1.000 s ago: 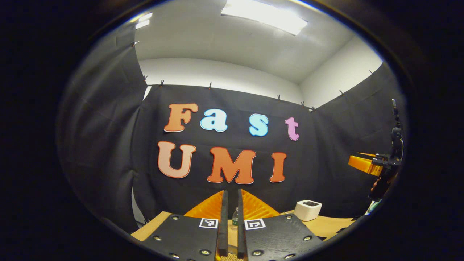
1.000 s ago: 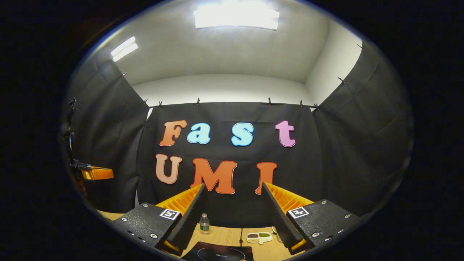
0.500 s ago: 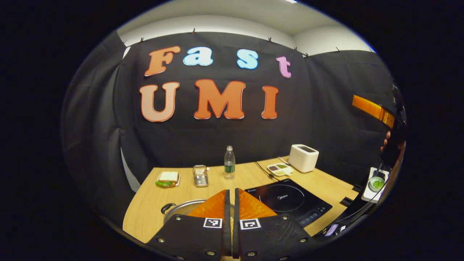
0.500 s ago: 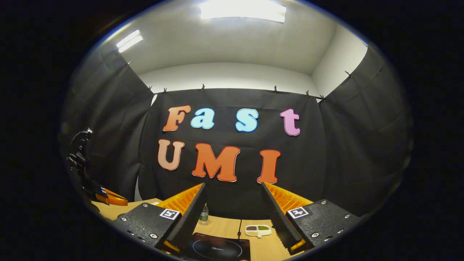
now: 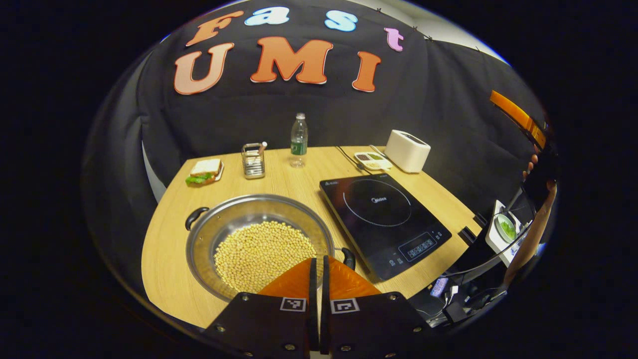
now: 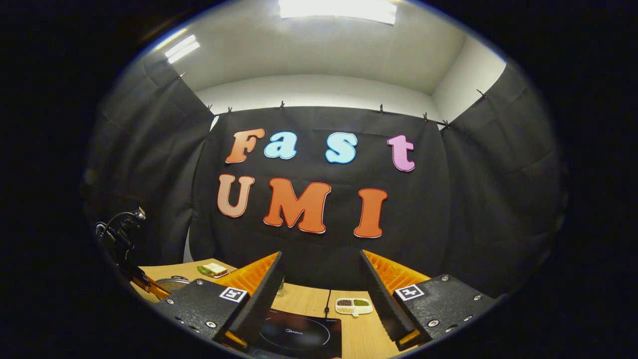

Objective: First push the handle of the pot to place it horizontally, then grasp the pot with both hands and set it on the induction cooktop.

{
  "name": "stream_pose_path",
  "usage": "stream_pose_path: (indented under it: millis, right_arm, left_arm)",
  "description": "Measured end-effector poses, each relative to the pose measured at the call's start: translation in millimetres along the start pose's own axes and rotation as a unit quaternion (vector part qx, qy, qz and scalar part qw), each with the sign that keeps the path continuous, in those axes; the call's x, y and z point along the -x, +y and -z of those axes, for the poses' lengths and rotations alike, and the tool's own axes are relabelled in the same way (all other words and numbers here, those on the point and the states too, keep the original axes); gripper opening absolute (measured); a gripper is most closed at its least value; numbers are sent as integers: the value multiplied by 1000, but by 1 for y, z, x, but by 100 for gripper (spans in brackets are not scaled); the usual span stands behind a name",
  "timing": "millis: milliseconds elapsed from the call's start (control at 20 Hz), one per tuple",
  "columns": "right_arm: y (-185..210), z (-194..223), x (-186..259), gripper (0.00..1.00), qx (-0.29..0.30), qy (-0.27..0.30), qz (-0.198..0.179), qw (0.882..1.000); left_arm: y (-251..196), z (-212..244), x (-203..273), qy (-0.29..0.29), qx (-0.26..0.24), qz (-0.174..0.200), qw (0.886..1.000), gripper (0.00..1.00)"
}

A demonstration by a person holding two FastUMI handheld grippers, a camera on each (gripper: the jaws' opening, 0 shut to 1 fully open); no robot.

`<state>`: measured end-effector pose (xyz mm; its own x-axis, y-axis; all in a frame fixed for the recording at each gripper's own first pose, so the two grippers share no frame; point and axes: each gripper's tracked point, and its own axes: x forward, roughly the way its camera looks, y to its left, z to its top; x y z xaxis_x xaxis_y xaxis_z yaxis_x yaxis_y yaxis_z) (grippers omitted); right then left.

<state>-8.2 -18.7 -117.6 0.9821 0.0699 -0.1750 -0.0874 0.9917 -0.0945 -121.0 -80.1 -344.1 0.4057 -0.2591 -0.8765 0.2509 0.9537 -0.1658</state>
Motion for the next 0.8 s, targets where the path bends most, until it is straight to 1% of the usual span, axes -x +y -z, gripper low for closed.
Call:
stream_pose_path:
  millis: [150, 300, 350, 400, 450, 500, 550, 600, 800]
  right_arm:
    - [-2, 20, 1, 92, -2, 12, 3, 1000]
    - [-5, 35, 3, 92, -3, 24, 4, 1000]
    - [-7, 39, 4, 93, -1, 25, 6, 1000]
    - [-10, 42, 5, 96, 1, 26, 9, 1000]
    - [-12, 45, 6, 93, 4, 26, 12, 1000]
    - [-13, 48, 9, 96, 6, 26, 15, 1000]
    - [-14, 50, 9, 96, 7, 27, 16, 999]
    - [-14, 53, 11, 93, 8, 29, 16, 999]
    - [-15, 71, 20, 93, 11, 45, 12, 999]
  left_arm:
    - [-11, 32, -6, 52, -5, 20, 998, 3]
    - [-14, 60, -16, 105, -14, 22, 994, 3]
    - [-15, 67, -19, 121, -14, 24, 992, 2]
    - [-16, 74, -22, 134, -15, 24, 991, 3]
    - [-15, 79, -26, 146, -18, 23, 989, 3]
    - [-14, 85, -32, 157, -20, 21, 987, 3]
    - [-13, 87, -36, 166, -18, 21, 986, 3]
    - [-13, 89, -42, 176, -12, 18, 984, 3]
    - [-13, 97, -58, 216, 1, 15, 976, 3]
